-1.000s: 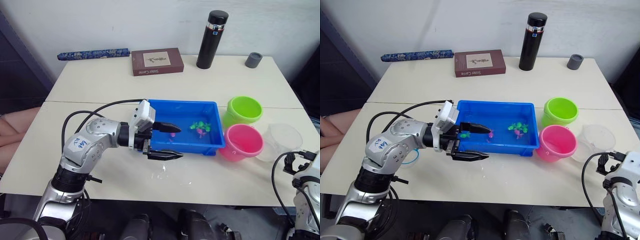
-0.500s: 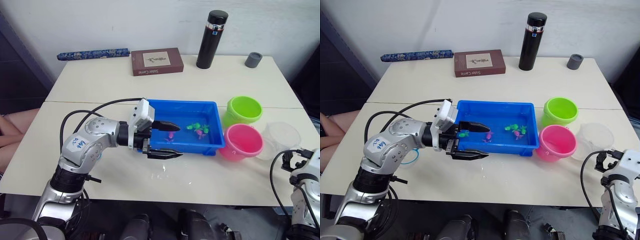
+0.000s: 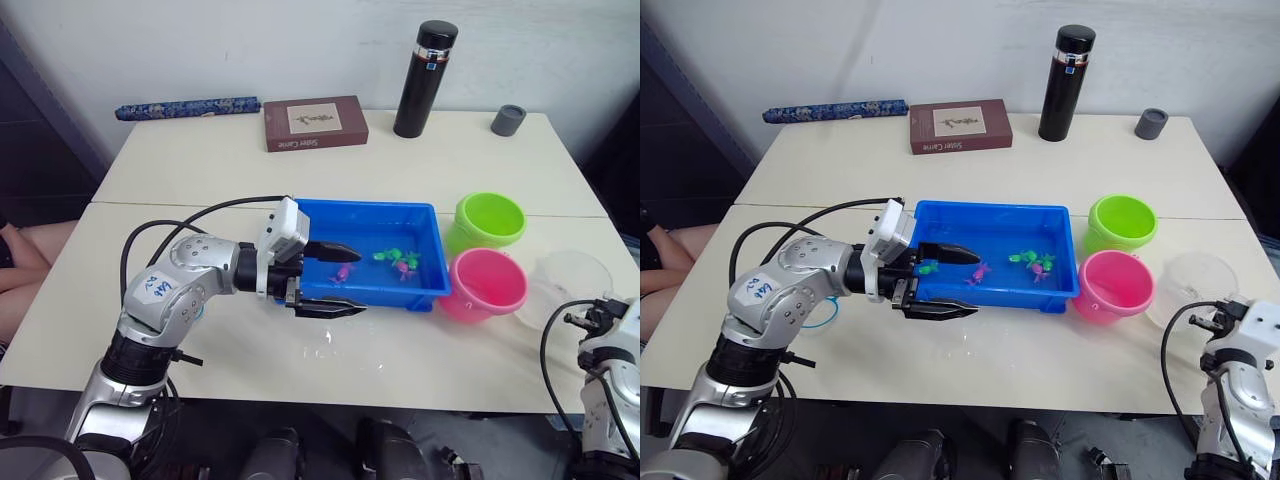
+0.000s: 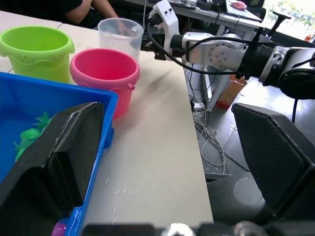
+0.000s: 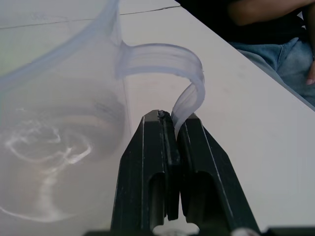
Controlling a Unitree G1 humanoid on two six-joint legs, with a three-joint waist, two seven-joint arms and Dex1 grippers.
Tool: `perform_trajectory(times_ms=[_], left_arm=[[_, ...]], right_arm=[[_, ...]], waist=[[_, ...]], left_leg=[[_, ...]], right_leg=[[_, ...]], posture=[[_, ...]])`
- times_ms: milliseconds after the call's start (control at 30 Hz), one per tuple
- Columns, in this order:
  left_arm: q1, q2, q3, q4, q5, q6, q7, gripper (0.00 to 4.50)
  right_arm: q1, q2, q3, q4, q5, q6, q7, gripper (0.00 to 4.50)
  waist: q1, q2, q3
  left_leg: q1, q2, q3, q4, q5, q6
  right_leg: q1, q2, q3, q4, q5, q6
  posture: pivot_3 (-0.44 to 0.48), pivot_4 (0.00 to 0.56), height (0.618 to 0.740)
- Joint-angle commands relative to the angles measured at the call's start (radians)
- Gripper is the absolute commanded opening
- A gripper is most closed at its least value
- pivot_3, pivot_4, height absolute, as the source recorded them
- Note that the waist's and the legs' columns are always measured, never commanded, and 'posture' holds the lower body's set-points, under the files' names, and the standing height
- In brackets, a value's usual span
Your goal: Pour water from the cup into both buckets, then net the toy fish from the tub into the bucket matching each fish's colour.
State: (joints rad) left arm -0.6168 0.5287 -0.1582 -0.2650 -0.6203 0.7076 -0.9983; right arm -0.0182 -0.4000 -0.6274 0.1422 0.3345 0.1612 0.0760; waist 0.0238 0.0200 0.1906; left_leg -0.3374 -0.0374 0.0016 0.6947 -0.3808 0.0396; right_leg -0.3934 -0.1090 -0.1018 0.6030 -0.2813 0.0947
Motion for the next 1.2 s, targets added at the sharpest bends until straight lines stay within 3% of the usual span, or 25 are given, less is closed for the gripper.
perform_trajectory(times_ms=[33, 233, 533, 800, 1200], left_arm=[[-0.017, -0.009, 0.014, -0.003, -0.005, -0.018, -0.01, 4.5], [-0.032, -0.03, 0.006, 0.031, 0.003, -0.03, -0.02, 4.5], [-0.063, -0.07, -0.028, 0.09, 0.028, -0.059, -0.041, 4.5], [-0.077, -0.093, -0.035, 0.11, 0.053, -0.071, -0.039, 4.5], [-0.065, -0.092, -0.023, 0.093, 0.06, -0.068, -0.021, 4.5]], right_arm=[[0.032, 0.006, -0.062, -0.092, 0.034, -0.039, -0.014, 0.04], [0.108, -0.03, -0.102, -0.291, 0.014, -0.006, -0.046, 0.04], [0.194, -0.193, -0.018, -0.476, -0.195, 0.074, -0.02, 0.04], [0.175, -0.321, 0.124, -0.518, -0.441, 0.1, 0.008, 0.04], [0.169, -0.455, 0.208, -0.486, -0.717, -0.022, 0.027, 0.04]], waist=[[0.0, 0.0, 0.0], [-0.001, 0.005, 0.0], [0.0, 0.005, 0.0], [0.002, 0.005, 0.0], [0.002, 0.004, 0.001]], left_leg=[[0.0, 0.0, 0.0, 0.0, 0.0, 0.0], [0.0, 0.0, 0.001, 0.0, 0.0, 0.0], [0.0, 0.0, 0.002, -0.001, 0.0, 0.0], [0.0, 0.0, 0.002, -0.001, 0.001, 0.0], [0.0, 0.0, 0.002, -0.001, 0.001, 0.0]], right_leg=[[0.0, 0.0, 0.0, 0.0, 0.0, 0.0], [0.0, 0.0, 0.001, 0.0, 0.0, 0.0], [-0.001, 0.0, 0.001, 0.0, 0.0, 0.0], [-0.001, 0.0, 0.001, 0.0, 0.0, 0.0], [-0.001, 0.0, 0.001, 0.0, 0.0, 0.001]], posture=[[0.0, 0.15, 0.74], [0.0, 0.15, 0.74], [0.0, 0.15, 0.74], [0.0, 0.15, 0.74], [0.0, 0.15, 0.74]])
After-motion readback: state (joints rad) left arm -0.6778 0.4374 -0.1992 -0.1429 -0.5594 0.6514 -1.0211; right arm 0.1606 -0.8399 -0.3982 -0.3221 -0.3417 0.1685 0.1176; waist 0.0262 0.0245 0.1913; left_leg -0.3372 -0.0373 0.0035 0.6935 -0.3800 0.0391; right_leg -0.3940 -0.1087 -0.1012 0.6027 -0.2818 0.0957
